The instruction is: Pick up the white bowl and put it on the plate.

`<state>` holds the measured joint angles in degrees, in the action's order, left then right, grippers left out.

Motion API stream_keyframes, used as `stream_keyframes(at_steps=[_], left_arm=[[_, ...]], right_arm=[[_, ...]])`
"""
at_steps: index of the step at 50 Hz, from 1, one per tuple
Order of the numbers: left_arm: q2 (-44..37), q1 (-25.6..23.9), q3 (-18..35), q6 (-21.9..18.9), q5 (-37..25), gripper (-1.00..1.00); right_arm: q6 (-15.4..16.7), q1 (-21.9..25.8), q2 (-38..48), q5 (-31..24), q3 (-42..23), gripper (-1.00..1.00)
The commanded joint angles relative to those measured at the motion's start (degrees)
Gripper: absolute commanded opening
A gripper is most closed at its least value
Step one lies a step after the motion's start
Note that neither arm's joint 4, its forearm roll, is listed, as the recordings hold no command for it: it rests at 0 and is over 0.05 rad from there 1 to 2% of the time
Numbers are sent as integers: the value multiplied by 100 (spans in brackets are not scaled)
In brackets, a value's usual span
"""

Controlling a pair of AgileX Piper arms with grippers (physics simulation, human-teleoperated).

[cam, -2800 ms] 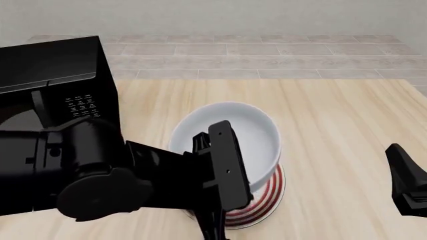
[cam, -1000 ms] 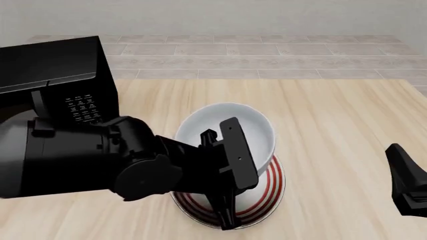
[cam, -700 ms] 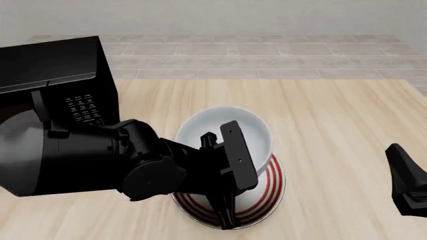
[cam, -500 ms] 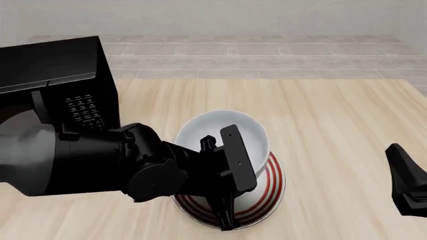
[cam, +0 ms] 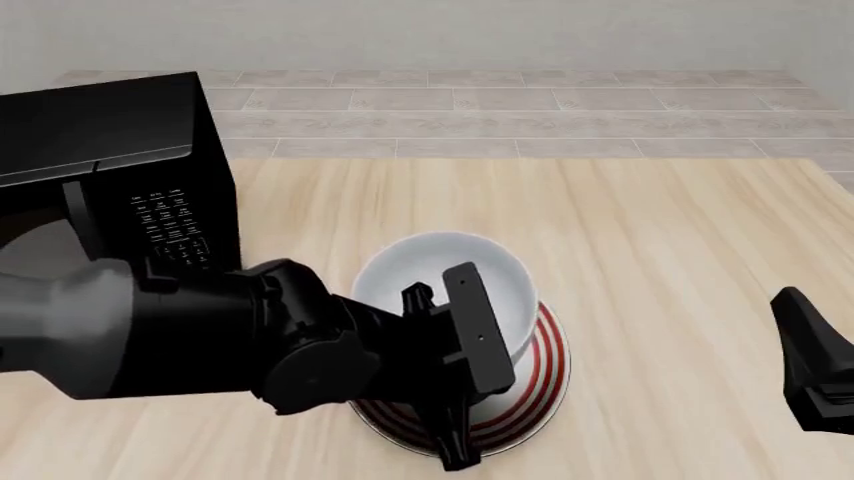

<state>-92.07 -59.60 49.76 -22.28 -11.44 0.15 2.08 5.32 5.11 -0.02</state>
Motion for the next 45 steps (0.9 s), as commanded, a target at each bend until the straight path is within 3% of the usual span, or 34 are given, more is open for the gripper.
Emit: stream_keyframes(at_steps=[1,38,39,45], left_arm=[[-4,-16,24,14,19,-100],[-133,18,136,23,25,-100],[-90,-71,105,102,-29,100],[-67,-31,131,58,-26,100]], right_arm=[[0,-1,4,2,0,100],[0,2,0,0,0,100],[1,1,0,0,0,100],[-1,0,2,1,0,100]])
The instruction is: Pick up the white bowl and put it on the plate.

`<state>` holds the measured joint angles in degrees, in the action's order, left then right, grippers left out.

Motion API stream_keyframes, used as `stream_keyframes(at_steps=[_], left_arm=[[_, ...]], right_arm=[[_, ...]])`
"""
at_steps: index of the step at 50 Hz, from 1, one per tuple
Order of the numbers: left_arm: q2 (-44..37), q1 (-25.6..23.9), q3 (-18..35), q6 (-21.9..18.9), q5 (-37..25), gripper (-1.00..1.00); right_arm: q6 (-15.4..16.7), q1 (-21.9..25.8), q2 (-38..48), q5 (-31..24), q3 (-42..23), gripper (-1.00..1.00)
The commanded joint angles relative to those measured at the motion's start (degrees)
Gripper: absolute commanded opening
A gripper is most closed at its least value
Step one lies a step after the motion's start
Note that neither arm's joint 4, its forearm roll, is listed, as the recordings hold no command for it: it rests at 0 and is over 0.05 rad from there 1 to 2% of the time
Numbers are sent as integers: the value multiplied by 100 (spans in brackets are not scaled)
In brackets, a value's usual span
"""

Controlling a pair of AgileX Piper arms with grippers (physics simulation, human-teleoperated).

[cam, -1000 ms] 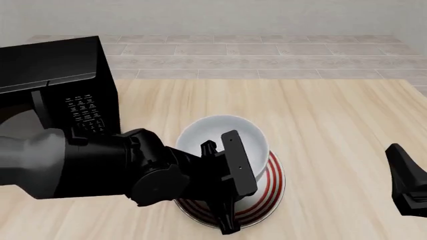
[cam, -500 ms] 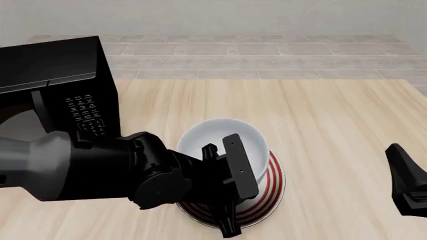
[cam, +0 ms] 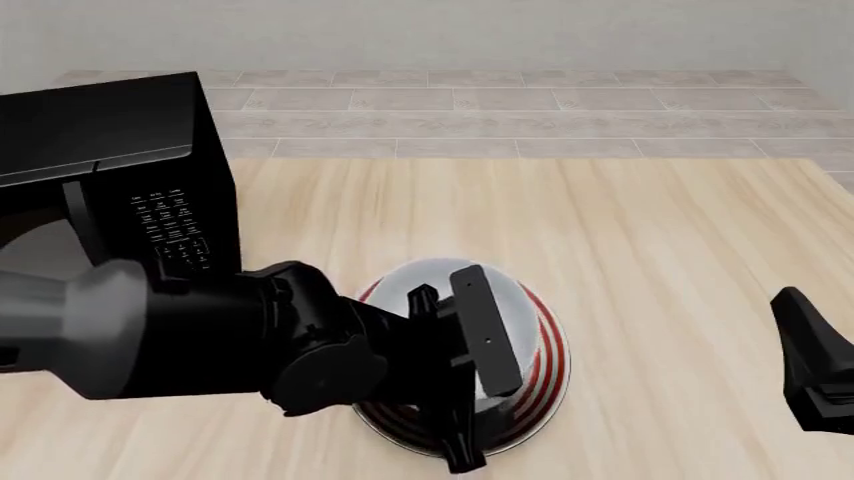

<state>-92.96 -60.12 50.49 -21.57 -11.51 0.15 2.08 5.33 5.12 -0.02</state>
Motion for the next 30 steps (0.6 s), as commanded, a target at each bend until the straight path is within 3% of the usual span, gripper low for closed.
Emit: stream_keyframes(at_steps=[1,30], left_arm=[[30,18,56,-15,-22,100],[502,51,135,-47,-518,100]], right_arm=[[-1,-1,0,0,0,100],[1,0,-4,-2,0,100]])
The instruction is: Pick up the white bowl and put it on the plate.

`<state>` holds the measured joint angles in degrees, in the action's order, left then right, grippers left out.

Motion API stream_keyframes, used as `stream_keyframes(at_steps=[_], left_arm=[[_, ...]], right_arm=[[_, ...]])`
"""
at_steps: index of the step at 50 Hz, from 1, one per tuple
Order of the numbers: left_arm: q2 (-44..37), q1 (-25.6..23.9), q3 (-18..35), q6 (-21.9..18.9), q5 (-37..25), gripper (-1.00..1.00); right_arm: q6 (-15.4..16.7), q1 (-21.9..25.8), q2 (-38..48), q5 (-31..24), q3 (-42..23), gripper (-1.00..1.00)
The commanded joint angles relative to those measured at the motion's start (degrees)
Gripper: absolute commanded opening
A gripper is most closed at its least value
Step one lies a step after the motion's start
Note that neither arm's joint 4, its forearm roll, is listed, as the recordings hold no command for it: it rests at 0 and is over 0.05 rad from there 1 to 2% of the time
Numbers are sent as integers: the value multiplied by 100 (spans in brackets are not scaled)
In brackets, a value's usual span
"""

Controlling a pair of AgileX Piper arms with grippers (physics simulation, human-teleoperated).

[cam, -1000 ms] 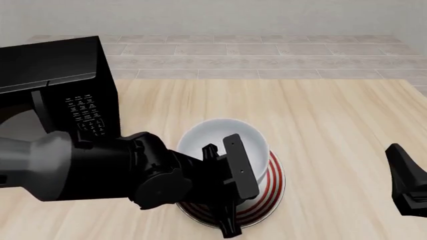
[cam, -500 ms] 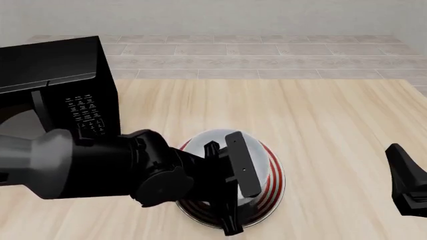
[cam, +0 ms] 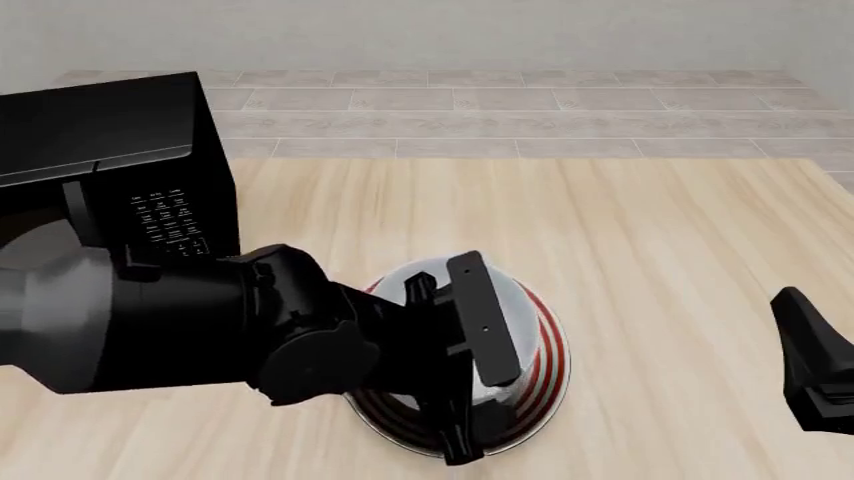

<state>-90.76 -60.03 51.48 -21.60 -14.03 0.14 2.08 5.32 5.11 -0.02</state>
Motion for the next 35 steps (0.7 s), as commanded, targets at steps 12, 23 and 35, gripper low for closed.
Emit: stream_keyframes(at_steps=[12,23,35], left_arm=[[1075,34,136,-125,-941,100],[1846,28,-3,-162,-1419,100],[2699,-36,-46,-67,-1847,100]], right_arm=[[1,1,1,0,0,100],[0,-1,-3,-2,0,100],[1,-1,2,1,0,100]])
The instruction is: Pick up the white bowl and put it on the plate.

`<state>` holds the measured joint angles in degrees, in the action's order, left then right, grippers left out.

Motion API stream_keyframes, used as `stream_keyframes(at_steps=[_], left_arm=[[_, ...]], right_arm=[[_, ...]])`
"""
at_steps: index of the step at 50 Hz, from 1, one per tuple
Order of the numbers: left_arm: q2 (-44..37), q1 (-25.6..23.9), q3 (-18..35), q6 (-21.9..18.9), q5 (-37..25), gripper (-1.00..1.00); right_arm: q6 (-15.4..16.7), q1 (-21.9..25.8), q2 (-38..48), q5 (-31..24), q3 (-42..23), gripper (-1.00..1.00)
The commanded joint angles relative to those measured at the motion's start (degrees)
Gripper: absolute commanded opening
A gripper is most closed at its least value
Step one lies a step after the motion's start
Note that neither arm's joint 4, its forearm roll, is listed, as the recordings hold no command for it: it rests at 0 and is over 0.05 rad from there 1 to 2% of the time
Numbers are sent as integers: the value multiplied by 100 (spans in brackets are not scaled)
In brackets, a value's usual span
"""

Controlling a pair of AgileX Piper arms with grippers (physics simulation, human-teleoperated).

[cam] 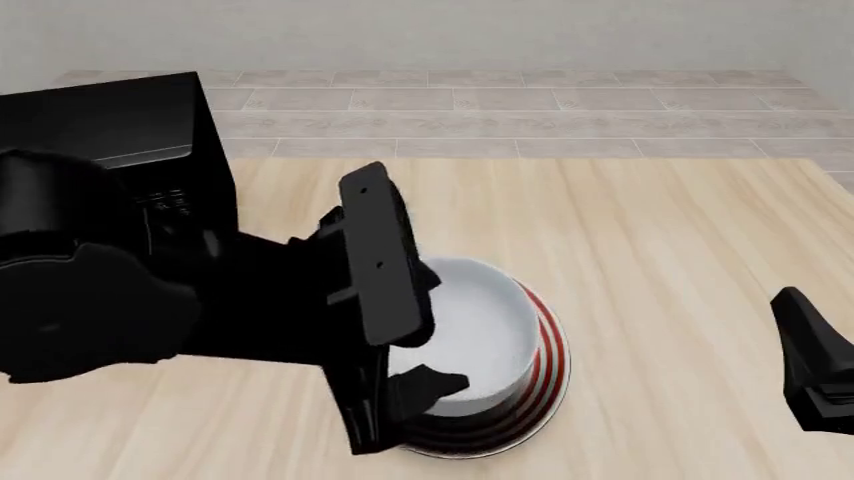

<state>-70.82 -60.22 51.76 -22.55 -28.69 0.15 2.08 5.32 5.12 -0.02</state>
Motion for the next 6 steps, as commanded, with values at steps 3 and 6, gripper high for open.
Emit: stream_keyframes(at_steps=[3,6], left_arm=[[888,17,-71,37,-489,100],[1068,82,-68,24,-582,100]], right_arm=[[-1,0,-2,-1,0,100],[1,-1,0,0,0,100]])
